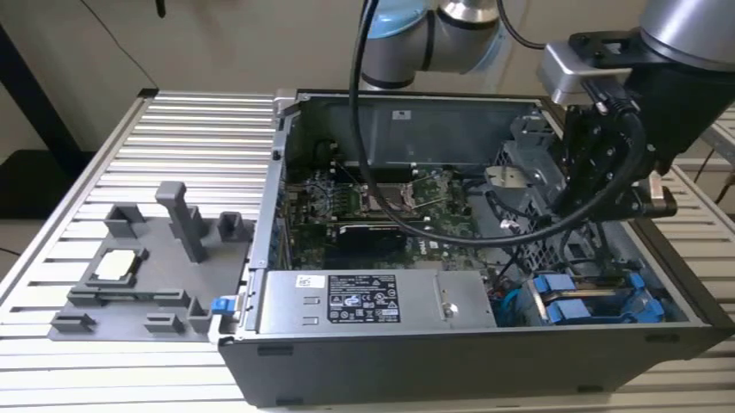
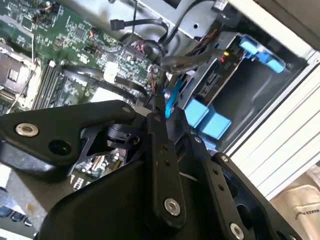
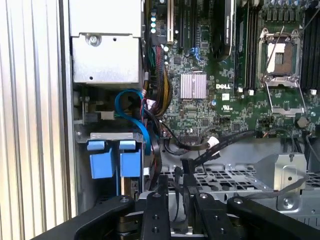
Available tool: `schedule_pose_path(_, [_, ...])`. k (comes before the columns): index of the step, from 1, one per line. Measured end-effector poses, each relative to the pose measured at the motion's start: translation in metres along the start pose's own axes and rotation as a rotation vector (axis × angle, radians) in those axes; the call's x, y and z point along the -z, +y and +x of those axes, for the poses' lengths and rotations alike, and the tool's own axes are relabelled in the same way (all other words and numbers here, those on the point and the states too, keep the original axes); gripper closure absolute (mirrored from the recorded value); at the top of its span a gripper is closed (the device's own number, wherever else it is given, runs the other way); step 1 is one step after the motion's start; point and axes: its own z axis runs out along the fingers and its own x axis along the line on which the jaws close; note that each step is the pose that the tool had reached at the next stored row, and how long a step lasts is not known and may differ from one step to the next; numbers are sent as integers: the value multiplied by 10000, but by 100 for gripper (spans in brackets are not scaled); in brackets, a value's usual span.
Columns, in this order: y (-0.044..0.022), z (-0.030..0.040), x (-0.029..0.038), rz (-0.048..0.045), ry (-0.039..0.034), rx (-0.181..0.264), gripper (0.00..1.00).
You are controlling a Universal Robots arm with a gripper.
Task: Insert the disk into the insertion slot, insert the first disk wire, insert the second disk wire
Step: 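Insert the second disk wire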
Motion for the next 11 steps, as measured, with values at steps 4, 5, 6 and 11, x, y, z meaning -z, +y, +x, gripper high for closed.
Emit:
schedule_pose_path(4, [54,1,0,0,0,0,73])
schedule_pose_path(5, [60,0,0,0,0,1,73])
schedule_pose_path(6, [70,-8,-2,9,4,6,73])
schedule_pose_path(11, [101,-91,-33,78,210,187,73])
